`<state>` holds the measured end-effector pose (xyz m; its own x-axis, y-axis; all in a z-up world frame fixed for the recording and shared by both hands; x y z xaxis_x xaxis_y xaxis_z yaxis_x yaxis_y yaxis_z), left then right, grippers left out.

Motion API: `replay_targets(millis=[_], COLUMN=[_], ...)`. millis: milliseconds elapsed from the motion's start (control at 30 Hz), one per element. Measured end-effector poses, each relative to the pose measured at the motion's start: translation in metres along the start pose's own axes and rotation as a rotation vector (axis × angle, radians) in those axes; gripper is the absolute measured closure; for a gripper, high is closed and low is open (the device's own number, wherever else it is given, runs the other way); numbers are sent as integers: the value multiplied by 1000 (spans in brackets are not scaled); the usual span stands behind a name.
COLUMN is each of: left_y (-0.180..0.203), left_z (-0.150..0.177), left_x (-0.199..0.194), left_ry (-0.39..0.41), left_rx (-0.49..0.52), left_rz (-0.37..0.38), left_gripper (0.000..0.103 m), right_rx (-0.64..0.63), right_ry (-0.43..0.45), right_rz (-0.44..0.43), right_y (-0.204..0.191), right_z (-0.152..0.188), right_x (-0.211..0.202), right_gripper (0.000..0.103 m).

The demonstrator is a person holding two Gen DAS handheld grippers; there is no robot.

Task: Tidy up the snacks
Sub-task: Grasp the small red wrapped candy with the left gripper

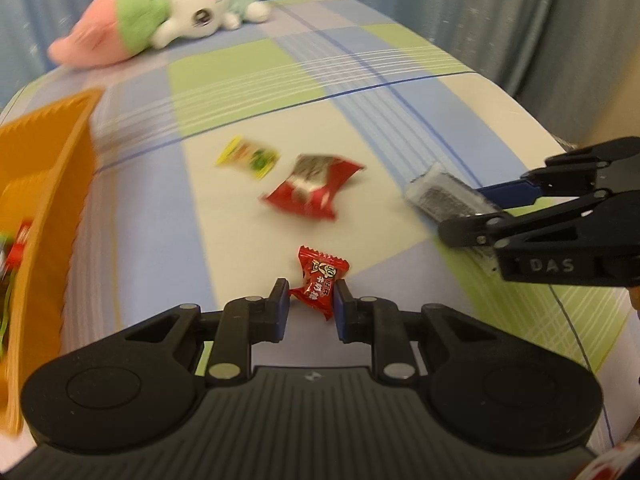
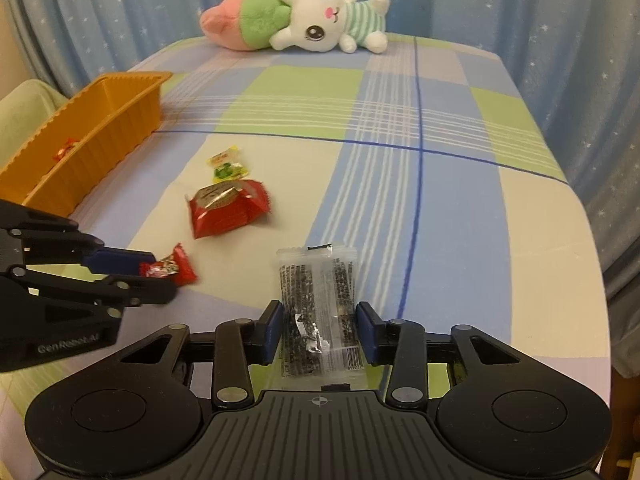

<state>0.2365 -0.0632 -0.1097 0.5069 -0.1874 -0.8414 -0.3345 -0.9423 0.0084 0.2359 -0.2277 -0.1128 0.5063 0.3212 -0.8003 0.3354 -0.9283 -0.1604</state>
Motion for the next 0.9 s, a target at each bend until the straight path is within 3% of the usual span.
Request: replay_targets(millis=[267,400,600,800,867,900], left_y=[-15,-16,-12,-5,-4,-4], left_z=[28,33,27,19,19,19], left_x=[-23,-28,-31,-18,-15,-15], left_ry=[-29,-29,2,-16,-22,-18], left_rx=[-102,-97,-24,48,46,40], left_rz=[-21,-23,-29,-24,-21,-18], left_gripper=[82,69,69,69,74,81], right_rx=[-26,-37,-39,-21,-18,-18], right_ry=[-24,-36,-40,-30,-27,-27], right_rz=[-63,-77,-67,-57,-52,-50], right_y=[-20,-27,-30,-31,-31,-32], right_z=[11,14,17,19,19,20], right_x=[-6,-7,-8,-9,-10,-10], right_gripper=[63,63,63,63,63,63])
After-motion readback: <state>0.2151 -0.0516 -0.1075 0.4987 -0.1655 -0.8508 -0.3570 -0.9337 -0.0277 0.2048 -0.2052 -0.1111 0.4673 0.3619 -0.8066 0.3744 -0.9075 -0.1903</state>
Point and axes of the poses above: each gripper's, at about its wrist camera, not at the fingertips, and x roughly the way its jaws point, y to its right, z to its underside, the point moved 1 cm from there along x, roughly the way its jaws point, and after that the axes turned 1 degree about -z, right-handed, at the moved point
